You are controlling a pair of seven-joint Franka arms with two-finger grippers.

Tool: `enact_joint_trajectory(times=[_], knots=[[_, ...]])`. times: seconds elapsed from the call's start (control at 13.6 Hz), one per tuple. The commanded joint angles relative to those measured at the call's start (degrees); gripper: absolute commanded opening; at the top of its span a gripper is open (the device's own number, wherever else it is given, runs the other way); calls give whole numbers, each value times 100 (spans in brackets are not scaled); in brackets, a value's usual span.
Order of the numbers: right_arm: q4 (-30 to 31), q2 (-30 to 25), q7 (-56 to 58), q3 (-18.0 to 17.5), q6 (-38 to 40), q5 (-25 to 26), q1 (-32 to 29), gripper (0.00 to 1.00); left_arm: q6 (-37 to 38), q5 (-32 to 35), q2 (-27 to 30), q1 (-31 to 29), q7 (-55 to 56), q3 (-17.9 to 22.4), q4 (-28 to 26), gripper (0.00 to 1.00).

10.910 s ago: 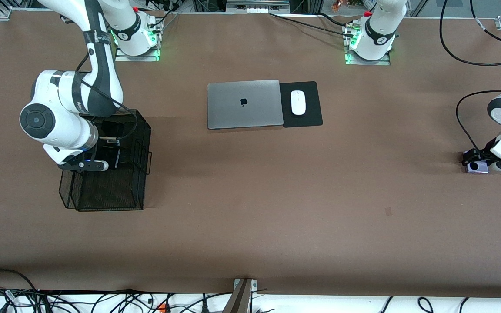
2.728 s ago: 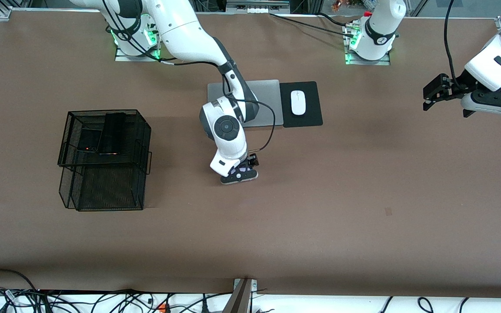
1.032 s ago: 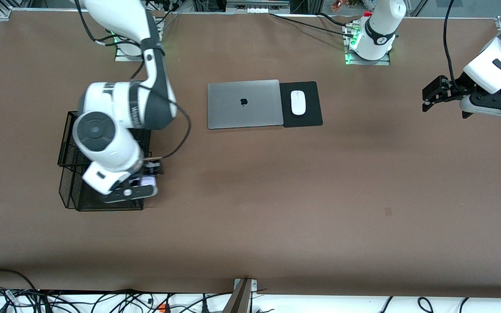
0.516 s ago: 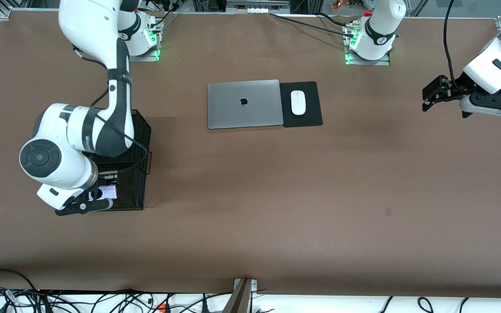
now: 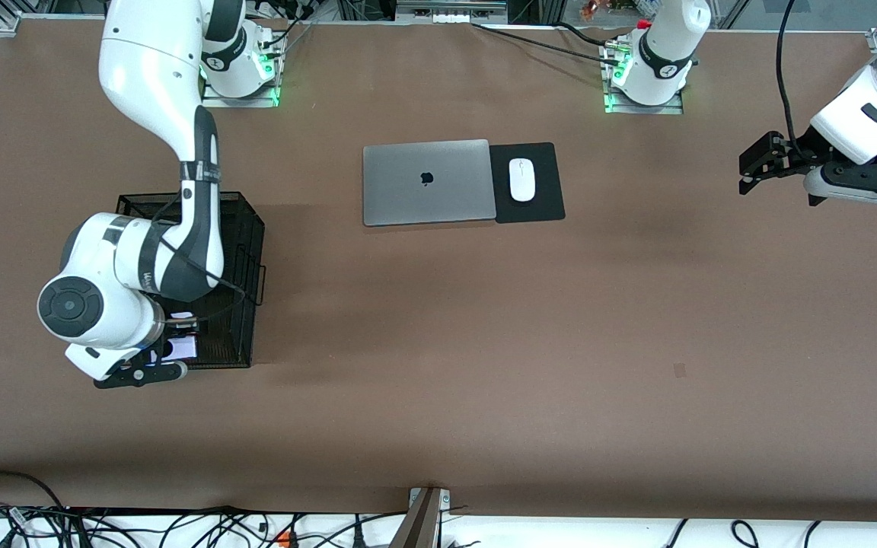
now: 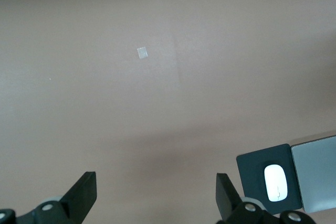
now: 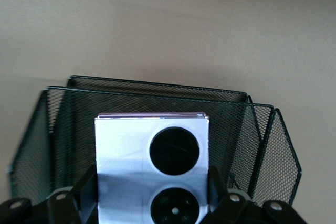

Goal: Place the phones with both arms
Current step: 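Lift and carry the white phone with the right gripper to the basket, then lower the white phone into the mesh basket and open the right gripper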

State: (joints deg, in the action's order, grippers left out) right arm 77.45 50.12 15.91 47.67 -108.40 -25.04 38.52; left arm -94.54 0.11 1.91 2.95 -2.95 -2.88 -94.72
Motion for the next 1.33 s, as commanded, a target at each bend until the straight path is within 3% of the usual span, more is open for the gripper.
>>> enact_joint_trajectory(times=[0.0,0.07,0.15,0.22,0.29,0.44,0.96,1.25], knots=[[25,-38,88,-292,-33,-98,-292,0,67,-73,28,-49,-31,-11,33,100],[25,-38,62,-310,-15,-98,-328,0,67,-64,28,-49,-31,-11,33,100],[25,-38,61,-319,-15,-98,-337,12,67,-64,28,-49,-31,-2,24,100],[68,-38,26,-319,-49,-98,-337,34,67,-55,28,-49,-31,15,33,100],[95,-38,0,-319,-59,-107,-328,65,67,-47,28,-49,-31,16,33,100],[95,-46,0,-328,-24,-107,-319,99,67,-29,28,-49,-31,24,33,100],[-62,-213,61,-302,134,-98,-267,99,67,-11,2,-49,-31,33,33,100],[-887,-397,-43,-65,1537,-107,-275,99,67,-3,-7,-40,-31,24,42,100]])
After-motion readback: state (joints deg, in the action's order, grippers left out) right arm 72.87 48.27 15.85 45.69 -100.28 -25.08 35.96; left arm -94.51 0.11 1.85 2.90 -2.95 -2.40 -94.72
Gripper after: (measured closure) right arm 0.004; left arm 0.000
